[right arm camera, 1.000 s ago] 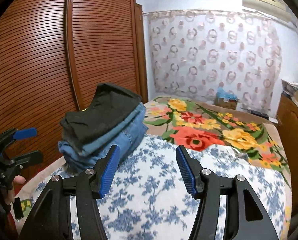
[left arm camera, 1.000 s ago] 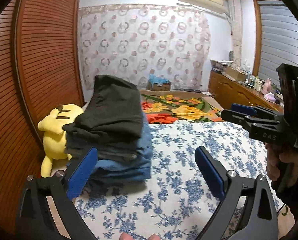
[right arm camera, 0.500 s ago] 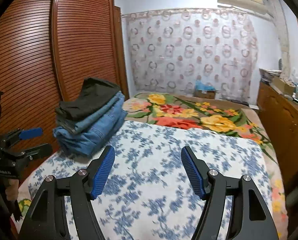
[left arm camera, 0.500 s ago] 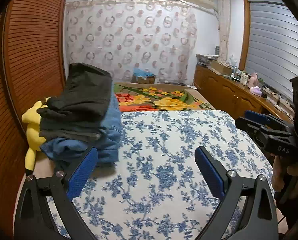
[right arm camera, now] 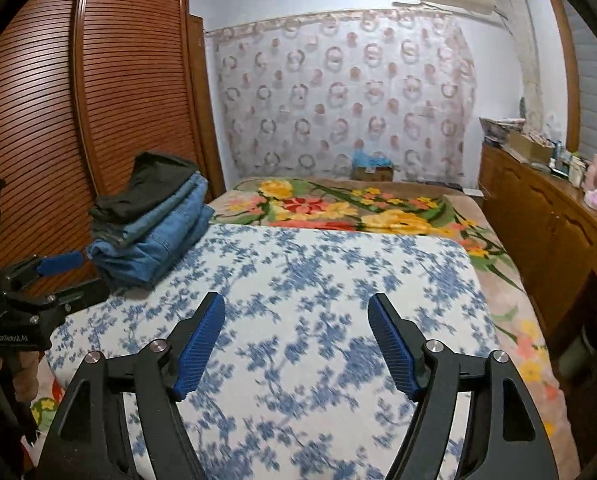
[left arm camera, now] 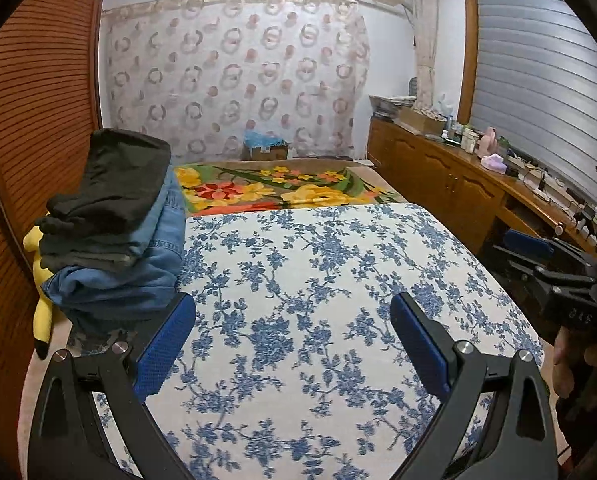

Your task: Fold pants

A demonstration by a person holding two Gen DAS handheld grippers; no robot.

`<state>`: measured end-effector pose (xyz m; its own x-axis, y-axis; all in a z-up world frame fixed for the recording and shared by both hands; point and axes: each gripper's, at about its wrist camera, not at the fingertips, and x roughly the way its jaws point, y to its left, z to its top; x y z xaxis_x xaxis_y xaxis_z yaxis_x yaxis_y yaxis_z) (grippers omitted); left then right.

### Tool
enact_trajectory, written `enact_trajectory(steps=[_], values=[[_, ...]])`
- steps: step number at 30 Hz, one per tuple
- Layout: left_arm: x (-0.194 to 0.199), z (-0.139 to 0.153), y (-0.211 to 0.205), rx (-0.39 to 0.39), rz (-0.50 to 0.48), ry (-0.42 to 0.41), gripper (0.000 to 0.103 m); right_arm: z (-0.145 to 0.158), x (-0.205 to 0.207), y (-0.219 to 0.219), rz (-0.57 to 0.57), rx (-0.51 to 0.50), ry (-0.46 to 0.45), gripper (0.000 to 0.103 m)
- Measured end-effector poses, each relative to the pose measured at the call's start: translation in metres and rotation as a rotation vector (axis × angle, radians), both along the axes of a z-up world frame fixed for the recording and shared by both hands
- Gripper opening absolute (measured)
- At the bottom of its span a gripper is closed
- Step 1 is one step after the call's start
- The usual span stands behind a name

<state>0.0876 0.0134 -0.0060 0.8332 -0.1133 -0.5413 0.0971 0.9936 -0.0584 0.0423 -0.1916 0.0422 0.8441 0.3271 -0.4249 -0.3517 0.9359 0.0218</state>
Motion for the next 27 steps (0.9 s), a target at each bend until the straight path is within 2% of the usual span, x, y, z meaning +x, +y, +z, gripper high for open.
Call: enact_trajectory(steps=[4,17,27], values=[[-0.005,0.008,-0.012,0.003,-0.010,-0.019,0.098,0.006,-0.012,-0.006,-0.037,0.004,-0.011,0.083],[-0.038,0.050,-0.024,0.033,-0.003,-0.142,0.098,0.032,-0.046,0.006,-0.108,0.046,-0.124,0.083],[-0.046,0.055,-0.023,0.037,0.002,-0.165,0.098,0.019,-0.061,0.008,-0.128,0.045,-0.168,0.083]])
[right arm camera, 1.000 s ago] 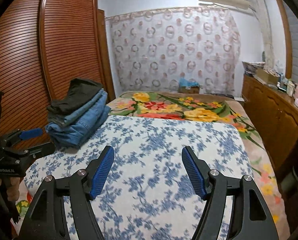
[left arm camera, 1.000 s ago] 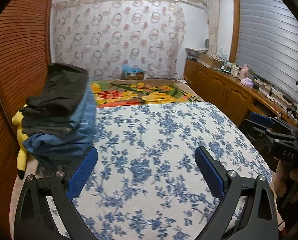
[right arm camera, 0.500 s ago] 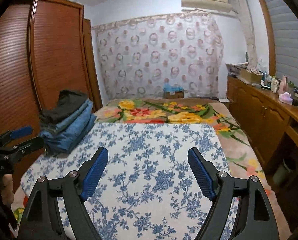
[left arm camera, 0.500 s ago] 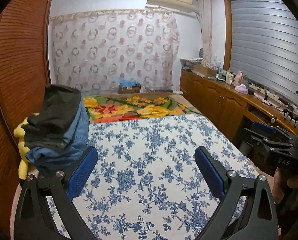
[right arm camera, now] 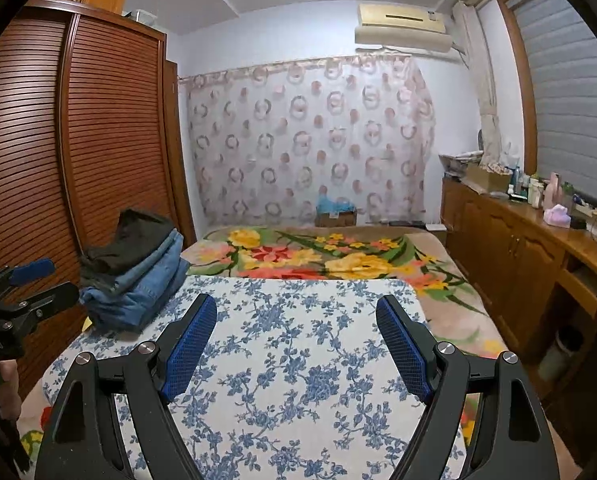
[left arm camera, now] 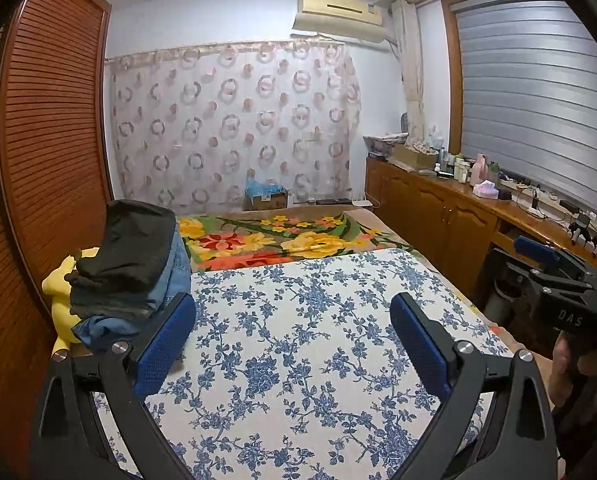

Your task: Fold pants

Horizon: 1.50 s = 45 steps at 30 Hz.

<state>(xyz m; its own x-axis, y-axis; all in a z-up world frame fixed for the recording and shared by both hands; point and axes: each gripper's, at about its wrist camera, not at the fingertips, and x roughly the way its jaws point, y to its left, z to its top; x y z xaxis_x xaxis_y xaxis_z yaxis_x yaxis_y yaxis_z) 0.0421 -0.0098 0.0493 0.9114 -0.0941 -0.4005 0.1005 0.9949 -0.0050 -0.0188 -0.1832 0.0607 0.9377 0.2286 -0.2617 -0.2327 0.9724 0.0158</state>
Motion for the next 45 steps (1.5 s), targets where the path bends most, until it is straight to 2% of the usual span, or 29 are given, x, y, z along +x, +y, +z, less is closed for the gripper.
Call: enact_trajectory(steps=[45], values=[[-0.0047,0.0051,0.0090,-0.005,0.007,-0.004,0.098,-0.0041,-0.0020,-0.0099,0.015,-0.003,-0.014,0.083]])
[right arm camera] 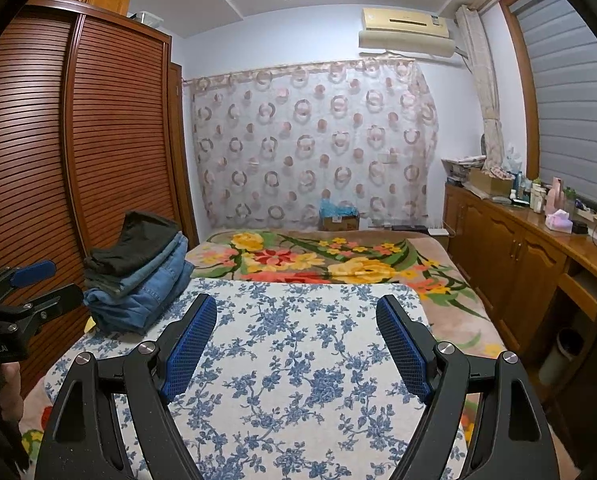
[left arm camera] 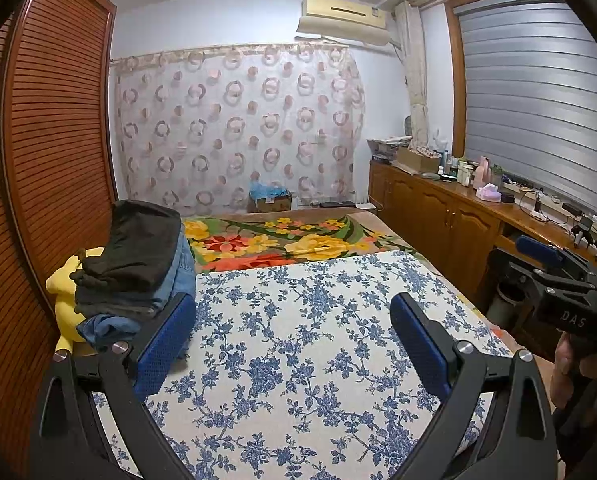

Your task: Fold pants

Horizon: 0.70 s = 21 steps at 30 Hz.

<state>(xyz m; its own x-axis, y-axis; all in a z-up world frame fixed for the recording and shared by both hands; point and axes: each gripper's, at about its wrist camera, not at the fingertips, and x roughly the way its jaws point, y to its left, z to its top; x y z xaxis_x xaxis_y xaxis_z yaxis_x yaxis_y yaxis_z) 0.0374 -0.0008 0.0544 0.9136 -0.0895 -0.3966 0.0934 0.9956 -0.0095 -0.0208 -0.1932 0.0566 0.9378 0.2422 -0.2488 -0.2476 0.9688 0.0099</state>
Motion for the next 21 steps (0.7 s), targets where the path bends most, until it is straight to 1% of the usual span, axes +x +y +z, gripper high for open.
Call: enact_trajectory(steps=[21], values=[[-0.0007,-0.0007,0.0002,0.001,0.000,-0.002,0.098,-0.0015,-0.0002,-0.0023,0.003,0.000,0.002,0.084]])
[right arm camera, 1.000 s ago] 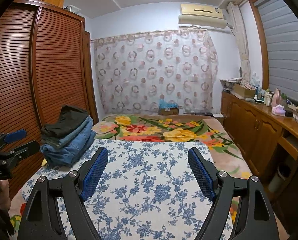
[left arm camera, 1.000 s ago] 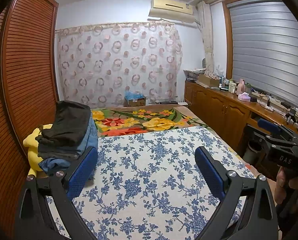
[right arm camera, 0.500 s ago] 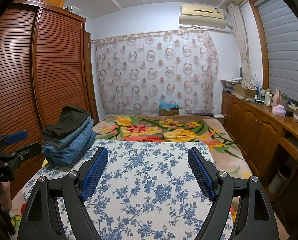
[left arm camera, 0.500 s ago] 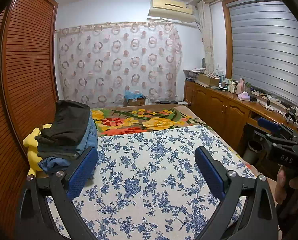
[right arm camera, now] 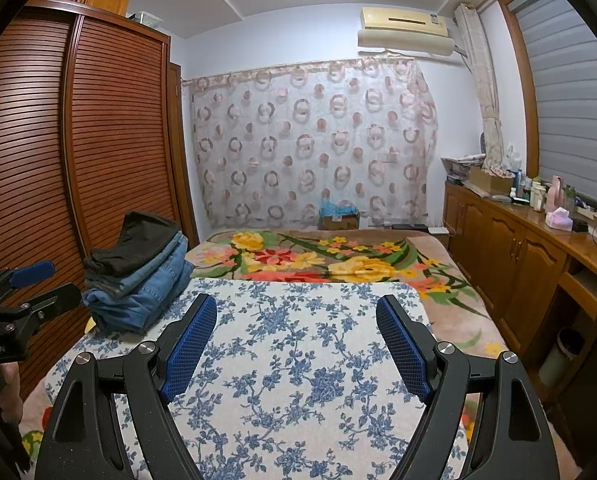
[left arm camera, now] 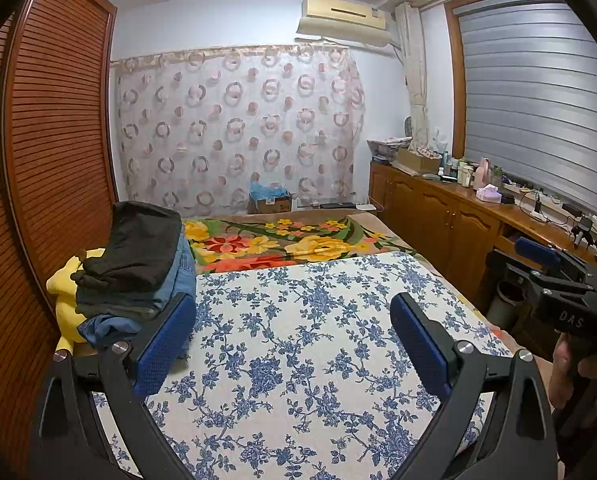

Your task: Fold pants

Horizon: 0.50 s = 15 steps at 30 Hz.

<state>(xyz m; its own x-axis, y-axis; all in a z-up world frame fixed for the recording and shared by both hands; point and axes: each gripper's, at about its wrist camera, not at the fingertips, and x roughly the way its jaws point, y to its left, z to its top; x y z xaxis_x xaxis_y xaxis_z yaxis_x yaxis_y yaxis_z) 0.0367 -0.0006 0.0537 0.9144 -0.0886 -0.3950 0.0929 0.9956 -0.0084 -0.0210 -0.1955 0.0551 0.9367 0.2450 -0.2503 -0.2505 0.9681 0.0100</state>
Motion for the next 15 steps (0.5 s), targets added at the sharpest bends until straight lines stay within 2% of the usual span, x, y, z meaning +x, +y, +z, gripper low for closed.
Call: enact_trajectory(steps=[15], values=[[-0.0015,0.0024,0.0013,0.001,0.005,0.000,0.098,-0.0011,0.0002,-0.0002,0.004,0.004,0.005,0.084]])
